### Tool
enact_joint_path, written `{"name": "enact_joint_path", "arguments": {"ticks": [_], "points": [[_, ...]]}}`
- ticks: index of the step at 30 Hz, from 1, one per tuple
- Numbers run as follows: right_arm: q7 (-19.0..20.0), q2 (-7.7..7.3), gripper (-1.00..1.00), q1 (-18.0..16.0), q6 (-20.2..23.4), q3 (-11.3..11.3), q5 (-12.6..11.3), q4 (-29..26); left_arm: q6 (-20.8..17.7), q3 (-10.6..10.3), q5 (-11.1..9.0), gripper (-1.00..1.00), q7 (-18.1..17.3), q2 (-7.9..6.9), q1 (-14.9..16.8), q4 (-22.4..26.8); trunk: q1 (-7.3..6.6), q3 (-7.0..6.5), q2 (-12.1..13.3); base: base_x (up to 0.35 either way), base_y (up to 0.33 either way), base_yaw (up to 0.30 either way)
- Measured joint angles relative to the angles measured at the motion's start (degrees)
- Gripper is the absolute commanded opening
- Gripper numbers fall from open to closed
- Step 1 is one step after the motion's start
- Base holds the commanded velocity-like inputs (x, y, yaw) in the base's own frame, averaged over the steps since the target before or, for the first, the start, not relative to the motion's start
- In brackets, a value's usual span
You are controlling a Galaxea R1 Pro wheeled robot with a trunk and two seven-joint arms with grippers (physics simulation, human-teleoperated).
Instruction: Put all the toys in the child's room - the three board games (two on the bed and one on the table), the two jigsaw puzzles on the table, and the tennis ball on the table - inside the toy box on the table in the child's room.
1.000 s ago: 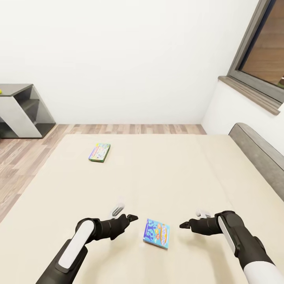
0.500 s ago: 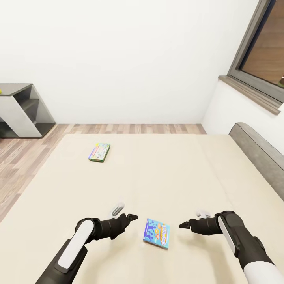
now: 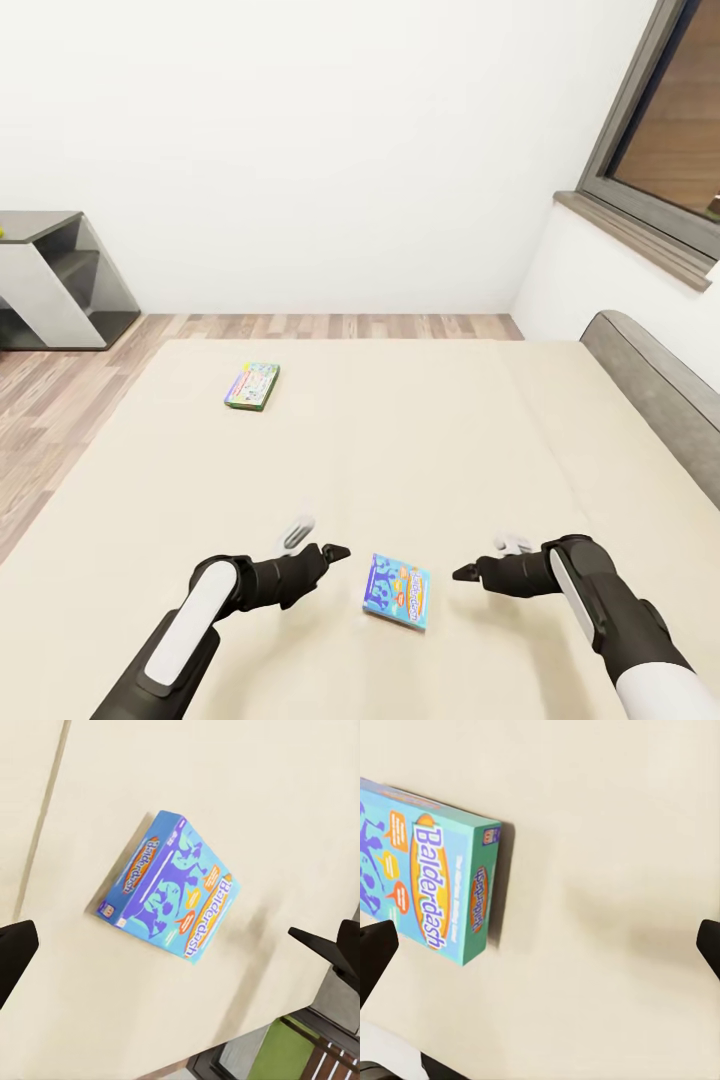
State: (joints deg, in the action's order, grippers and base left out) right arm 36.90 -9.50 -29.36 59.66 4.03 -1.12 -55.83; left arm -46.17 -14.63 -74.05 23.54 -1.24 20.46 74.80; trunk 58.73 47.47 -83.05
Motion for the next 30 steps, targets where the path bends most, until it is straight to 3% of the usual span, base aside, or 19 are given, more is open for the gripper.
{"name": "enact_joint_path", "arguments": {"ticks": [30], "points": [[0.0, 0.02, 1.00, 0.3, 0.0, -0.7, 0.0, 0.1, 0.2, 0.1, 0.3, 1.00, -0.1, -0.12, -1.3, 0.0, 0.00, 0.00, 0.0, 0.000, 0.000, 0.000]]}}
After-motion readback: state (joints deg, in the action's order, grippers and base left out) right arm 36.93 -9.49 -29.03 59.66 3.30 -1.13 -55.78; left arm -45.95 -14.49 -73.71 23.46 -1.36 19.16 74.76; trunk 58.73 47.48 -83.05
